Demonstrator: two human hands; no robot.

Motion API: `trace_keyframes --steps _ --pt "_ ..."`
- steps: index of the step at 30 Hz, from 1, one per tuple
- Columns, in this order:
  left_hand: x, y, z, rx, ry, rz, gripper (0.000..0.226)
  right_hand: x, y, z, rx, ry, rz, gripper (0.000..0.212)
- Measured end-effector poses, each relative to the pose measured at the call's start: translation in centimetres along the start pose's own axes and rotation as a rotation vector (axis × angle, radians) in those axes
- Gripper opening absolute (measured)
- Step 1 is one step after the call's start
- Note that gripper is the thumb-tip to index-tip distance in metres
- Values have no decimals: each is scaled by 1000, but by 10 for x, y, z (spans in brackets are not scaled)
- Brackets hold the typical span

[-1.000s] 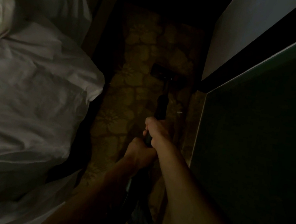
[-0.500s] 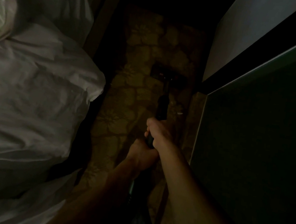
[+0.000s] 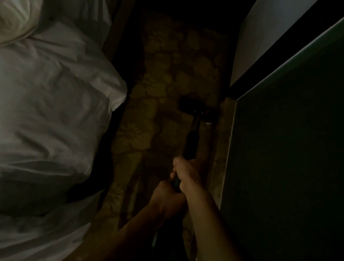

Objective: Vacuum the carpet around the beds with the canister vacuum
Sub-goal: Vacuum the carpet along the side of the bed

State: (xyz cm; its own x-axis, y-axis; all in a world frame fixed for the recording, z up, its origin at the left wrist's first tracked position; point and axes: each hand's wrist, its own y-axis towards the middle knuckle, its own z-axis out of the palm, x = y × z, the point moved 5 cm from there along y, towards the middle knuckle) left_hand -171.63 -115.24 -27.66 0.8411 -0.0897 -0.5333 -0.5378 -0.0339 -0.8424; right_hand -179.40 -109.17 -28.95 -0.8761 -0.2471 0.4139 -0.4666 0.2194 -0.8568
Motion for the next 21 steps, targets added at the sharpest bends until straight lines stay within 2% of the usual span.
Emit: trace_keyframes --steps 3,6,8,9,11,15,21 --pt "17 -12 2 -3 34 10 15 -20 -10 1 -31 9 -4 40" --pt "29 -25 5 17 27 17 19 -34 -23 -5 -47 5 -5 9" --pt "36 -36 5 39 12 8 18 -44 -30 -7 -44 6 -15 25" --pt "41 -42 5 45 14 -2 19 -49 -35 -7 -37 11 -15 26" --pt "53 -49 3 41 29 -19 20 -62 -41 -3 -61 -2 -9 14" --pt "72 -65 -2 43 41 -14 22 -85 -54 12 -10 26 44 40" --pt "90 -84 -4 66 24 3 16 -106 -74 16 -26 35 67 21"
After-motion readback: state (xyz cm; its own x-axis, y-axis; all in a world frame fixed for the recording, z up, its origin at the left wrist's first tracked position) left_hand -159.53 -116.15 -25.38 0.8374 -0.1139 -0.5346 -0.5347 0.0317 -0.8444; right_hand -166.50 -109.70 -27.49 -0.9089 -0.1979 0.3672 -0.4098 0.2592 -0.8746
